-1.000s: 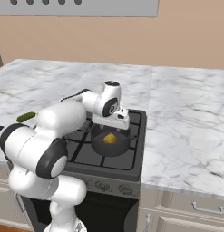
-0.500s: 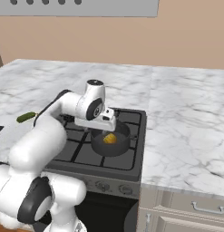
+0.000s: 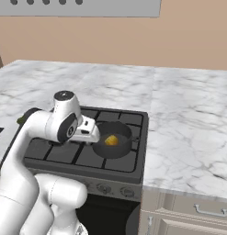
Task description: Put the squash and cucumber in the pot. Retrieve the spatula and lightly stir the vegetables in the pot.
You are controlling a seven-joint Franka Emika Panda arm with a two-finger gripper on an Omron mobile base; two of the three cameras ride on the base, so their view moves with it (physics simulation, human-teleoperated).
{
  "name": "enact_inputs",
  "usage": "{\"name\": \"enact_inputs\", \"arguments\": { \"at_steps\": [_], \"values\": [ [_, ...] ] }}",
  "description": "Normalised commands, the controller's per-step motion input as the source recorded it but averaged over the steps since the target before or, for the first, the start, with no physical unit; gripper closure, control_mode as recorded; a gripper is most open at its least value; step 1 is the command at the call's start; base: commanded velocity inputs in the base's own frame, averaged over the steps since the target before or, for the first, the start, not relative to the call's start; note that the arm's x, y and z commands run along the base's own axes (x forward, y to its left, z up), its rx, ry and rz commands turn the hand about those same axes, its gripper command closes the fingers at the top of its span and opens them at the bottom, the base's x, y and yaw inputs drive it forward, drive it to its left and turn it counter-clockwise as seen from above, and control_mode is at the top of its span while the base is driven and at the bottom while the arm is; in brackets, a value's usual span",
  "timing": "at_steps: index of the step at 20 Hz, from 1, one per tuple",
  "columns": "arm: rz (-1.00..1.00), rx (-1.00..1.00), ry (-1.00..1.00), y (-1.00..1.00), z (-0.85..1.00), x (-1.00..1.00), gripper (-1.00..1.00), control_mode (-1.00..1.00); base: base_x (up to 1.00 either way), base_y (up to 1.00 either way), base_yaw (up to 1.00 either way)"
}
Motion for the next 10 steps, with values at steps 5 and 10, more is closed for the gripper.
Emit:
{"name": "enact_inputs", "arguments": {
  "at_steps": [5,10],
  "values": [
    [0.0,0.0,0.0,0.0,0.0,0.0,-1.0,-1.0,0.0,0.0,0.0],
    [0.0,0.0,0.0,0.0,0.0,-0.01,-1.0,1.0,-0.12,0.19,0.0]
  ]
}}
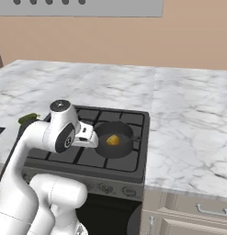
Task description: Put the squash and cucumber in the pot. Retrieve the spatula and lightly stir the vegetables in the pot.
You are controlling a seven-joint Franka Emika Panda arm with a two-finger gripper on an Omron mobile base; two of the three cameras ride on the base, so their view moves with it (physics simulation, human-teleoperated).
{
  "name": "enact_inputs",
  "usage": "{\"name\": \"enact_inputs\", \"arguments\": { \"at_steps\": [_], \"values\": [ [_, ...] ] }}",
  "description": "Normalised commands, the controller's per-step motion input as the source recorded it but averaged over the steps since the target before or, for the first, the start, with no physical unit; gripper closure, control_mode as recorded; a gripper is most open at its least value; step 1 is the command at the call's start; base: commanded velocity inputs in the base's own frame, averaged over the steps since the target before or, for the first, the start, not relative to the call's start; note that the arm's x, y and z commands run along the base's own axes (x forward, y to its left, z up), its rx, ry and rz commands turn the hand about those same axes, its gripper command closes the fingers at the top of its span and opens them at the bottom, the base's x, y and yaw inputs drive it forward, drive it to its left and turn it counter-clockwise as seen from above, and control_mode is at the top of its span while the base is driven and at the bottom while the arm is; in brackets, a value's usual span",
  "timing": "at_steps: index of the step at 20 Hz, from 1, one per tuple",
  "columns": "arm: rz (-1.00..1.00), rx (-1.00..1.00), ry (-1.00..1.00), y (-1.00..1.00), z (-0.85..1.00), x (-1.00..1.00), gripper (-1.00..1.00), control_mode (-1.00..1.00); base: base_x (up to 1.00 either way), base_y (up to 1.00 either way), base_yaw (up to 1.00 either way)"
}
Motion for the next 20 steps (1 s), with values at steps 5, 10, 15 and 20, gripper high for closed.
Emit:
{"name": "enact_inputs", "arguments": {
  "at_steps": [5,10,15,20],
  "values": [
    [0.0,0.0,0.0,0.0,0.0,0.0,-1.0,1.0,-0.04,0.97,0.0],
    [0.0,0.0,0.0,0.0,0.0,0.0,-1.0,1.0,0.0,1.0,0.0],
    [0.0,0.0,0.0,0.0,0.0,0.0,-1.0,1.0,0.44,0.46,-0.05],
    [0.0,0.0,0.0,0.0,0.0,0.0,-1.0,1.0,0.07,0.64,-0.11]
  ]
}}
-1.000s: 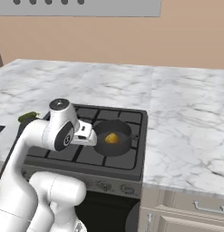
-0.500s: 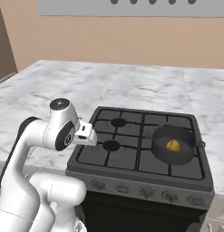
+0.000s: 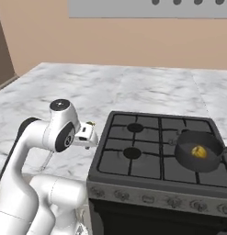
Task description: Put the squash and cucumber in the pot. Retrieve the spatula and lightly stir the vegetables in the pot.
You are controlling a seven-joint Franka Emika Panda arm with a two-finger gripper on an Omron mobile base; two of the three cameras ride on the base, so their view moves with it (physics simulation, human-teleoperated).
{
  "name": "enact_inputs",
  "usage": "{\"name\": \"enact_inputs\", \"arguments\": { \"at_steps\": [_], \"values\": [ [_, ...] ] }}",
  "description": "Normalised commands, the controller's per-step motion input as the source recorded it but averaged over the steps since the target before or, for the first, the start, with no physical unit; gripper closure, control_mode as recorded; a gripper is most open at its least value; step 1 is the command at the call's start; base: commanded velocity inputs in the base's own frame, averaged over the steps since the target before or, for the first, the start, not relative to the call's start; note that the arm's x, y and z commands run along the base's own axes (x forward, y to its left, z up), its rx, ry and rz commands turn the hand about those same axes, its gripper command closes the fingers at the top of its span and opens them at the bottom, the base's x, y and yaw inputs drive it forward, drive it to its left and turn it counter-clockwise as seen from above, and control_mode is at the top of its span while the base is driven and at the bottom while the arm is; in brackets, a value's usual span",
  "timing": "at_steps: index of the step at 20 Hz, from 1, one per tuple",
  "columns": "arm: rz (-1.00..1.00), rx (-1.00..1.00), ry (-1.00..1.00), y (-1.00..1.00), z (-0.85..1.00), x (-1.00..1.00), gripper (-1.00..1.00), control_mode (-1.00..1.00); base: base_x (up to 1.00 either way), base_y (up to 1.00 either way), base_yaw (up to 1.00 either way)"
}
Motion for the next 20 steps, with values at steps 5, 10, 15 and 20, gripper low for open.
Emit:
{"name": "enact_inputs", "arguments": {
  "at_steps": [5,10,15,20],
  "values": [
    [0.0,0.0,0.0,0.0,0.0,0.0,-1.0,1.0,0.08,0.86,-0.07],
    [0.0,0.0,0.0,0.0,0.0,0.0,-1.0,1.0,0.78,0.08,0.0],
    [0.0,0.0,0.05,0.01,0.0,0.5,-1.0,-1.0,0.35,0.0,0.0],
    [0.0,0.0,0.19,0.0,0.0,1.0,-1.0,-1.0,0.0,0.0,0.0]
  ]
}}
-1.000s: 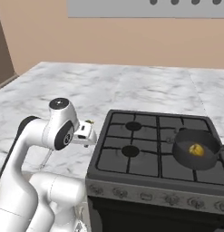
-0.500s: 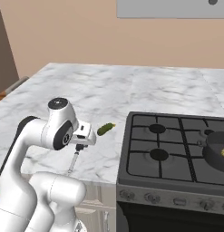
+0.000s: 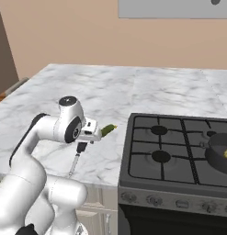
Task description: Put the squash and cucumber in the pot. Retrieve the spatula and lightly stir the vegetables in the pot.
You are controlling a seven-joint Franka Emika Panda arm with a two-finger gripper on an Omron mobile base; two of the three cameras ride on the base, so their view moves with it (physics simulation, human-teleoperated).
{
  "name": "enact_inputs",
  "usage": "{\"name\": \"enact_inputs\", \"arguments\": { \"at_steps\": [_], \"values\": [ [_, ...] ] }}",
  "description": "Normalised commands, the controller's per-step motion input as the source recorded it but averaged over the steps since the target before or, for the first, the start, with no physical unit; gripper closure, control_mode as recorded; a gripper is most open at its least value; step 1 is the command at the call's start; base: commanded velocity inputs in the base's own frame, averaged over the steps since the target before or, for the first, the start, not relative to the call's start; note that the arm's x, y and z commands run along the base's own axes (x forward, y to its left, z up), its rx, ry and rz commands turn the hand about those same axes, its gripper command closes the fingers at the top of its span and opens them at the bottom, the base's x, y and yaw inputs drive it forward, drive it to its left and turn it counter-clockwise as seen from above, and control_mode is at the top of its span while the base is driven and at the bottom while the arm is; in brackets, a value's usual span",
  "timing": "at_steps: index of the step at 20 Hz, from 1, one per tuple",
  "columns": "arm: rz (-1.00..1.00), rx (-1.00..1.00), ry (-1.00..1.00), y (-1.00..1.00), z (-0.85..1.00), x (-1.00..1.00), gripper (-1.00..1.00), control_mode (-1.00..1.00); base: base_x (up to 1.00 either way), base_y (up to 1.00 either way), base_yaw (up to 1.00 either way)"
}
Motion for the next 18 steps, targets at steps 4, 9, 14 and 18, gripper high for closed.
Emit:
{"name": "enact_inputs", "arguments": {
  "at_steps": [4,9,14,18],
  "values": [
    [-0.14,0.0,0.23,-0.09,0.05,1.0,-1.0,-1.0,0.0,0.0,0.0],
    [-0.29,0.06,0.1,-0.03,0.04,1.0,-1.0,-1.0,0.0,0.0,0.0],
    [-0.11,0.14,-0.06,0.0,-0.15,0.47,-1.0,-1.0,0.0,0.0,0.0],
    [0.0,0.02,-0.02,0.05,-0.31,0.21,-1.0,-1.0,0.0,0.0,0.0]
  ]
}}
